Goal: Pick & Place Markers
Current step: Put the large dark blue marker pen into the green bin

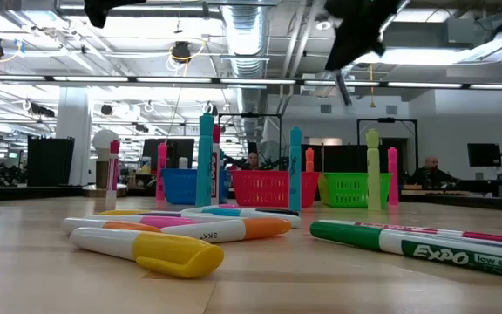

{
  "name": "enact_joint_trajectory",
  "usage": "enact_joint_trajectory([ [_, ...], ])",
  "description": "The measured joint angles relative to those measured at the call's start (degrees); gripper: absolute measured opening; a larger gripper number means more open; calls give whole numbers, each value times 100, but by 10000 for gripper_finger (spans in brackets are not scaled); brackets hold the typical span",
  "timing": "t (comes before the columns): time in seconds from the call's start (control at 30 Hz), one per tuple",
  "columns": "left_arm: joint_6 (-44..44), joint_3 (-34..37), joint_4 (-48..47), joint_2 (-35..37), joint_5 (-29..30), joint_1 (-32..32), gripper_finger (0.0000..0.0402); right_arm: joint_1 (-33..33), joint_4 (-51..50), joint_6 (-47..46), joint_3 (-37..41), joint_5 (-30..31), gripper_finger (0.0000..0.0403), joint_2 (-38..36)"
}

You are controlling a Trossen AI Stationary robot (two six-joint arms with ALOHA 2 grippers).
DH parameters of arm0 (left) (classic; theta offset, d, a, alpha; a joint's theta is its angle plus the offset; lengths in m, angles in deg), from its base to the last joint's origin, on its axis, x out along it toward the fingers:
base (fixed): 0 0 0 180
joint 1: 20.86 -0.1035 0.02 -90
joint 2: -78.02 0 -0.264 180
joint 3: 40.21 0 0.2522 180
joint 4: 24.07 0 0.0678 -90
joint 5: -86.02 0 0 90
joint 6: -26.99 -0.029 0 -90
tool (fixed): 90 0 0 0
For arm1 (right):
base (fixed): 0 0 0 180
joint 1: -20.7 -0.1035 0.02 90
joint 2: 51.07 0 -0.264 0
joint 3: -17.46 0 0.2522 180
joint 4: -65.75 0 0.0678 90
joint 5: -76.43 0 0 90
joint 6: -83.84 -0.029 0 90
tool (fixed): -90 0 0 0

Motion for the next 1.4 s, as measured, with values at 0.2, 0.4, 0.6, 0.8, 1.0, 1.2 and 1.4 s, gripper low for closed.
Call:
enact_joint_trajectory([
  [0.2,41,0,1,0,55,0,91,872,-22,494,0,-1097,70,674],
  [0.4,58,0,3,0,52,0,91,1370,-278,615,0,-1811,70,1140],
  [0.6,60,0,5,0,52,0,91,1593,-519,695,0,-2107,71,1472],
  [0.8,60,0,51,0,50,0,91,1601,-550,695,0,-2110,71,1704],
  [1.0,58,0,102,0,138,-2,91,1560,-696,698,0,-2151,71,1883],
  [1.2,45,0,134,2,177,-4,91,1498,-703,946,0,-2108,74,1887],
  [1.4,45,0,132,0,176,-4,91,1502,-703,932,0,-2109,98,1884],
])
